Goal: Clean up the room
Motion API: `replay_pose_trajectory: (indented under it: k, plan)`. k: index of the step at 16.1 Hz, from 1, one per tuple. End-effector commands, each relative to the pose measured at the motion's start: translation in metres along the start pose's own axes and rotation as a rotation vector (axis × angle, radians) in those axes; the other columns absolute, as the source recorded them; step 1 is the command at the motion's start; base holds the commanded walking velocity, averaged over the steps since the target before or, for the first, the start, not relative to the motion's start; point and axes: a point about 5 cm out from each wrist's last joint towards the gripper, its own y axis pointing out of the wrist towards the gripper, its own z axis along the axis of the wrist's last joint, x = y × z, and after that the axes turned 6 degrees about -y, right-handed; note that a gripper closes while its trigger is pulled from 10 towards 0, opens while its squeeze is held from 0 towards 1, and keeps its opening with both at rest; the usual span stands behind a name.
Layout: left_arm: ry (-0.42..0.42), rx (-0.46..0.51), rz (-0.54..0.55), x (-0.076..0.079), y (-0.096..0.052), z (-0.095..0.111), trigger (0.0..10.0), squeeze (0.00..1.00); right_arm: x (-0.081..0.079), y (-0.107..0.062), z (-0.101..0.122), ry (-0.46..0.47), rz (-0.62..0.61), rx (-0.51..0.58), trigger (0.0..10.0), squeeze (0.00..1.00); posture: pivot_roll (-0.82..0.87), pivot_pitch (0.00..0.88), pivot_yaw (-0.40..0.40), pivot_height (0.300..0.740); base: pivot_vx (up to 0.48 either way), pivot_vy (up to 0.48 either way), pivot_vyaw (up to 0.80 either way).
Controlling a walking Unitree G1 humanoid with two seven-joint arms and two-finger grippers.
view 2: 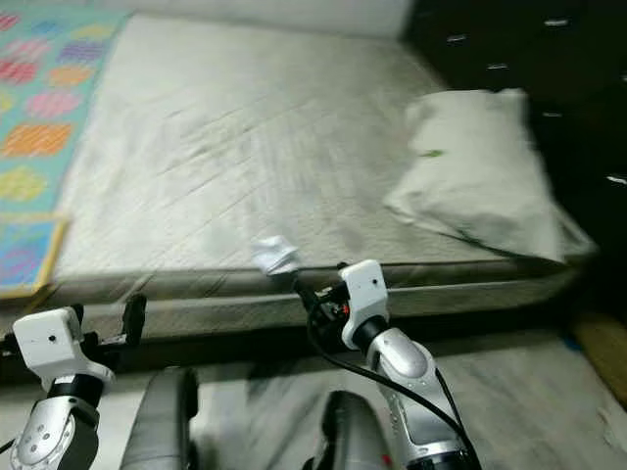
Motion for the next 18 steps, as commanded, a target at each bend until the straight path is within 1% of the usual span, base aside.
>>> replay_pose_trajectory:
  k: [1, 4, 13, 18]
  plan:
    - [0.0, -0.002, -0.013, 0.0003, -0.0016, 0.0007, 10.0, 0.0, -0.0011, 0.0008, 0.0036, -0.008, 0.015, 0.017, 10.0, 0.0, 0.06, 0.116, -0.142, 0.566, 0.0, 0.0, 0.79]
    - [-0.004, -0.006, -0.03, 0.0035, -0.0017, -0.0003, 10.0, 0.0, -0.0013, 0.0012, 0.0034, -0.01, 0.019, 0.017, 10.0, 0.0, 0.06, 0.114, -0.142, 0.566, 0.0, 0.0, 0.57]
    - [-0.011, -0.008, -0.048, 0.0058, -0.0014, -0.0009, 10.0, 0.0, 0.0007, 0.0015, 0.0011, -0.019, 0.004, 0.005, 10.0, 0.0, 0.06, 0.103, -0.146, 0.566, 0.27, 0.0, 0.0]
    - [-0.015, -0.008, -0.05, 0.0062, -0.0018, -0.0012, 10.0, 0.0, 0.004, 0.003, 0.0019, -0.003, -0.02, 0.011, 10.0, 0.0, 0.07, 0.111, -0.146, 0.566, 0.38, 0.0, 0.0]
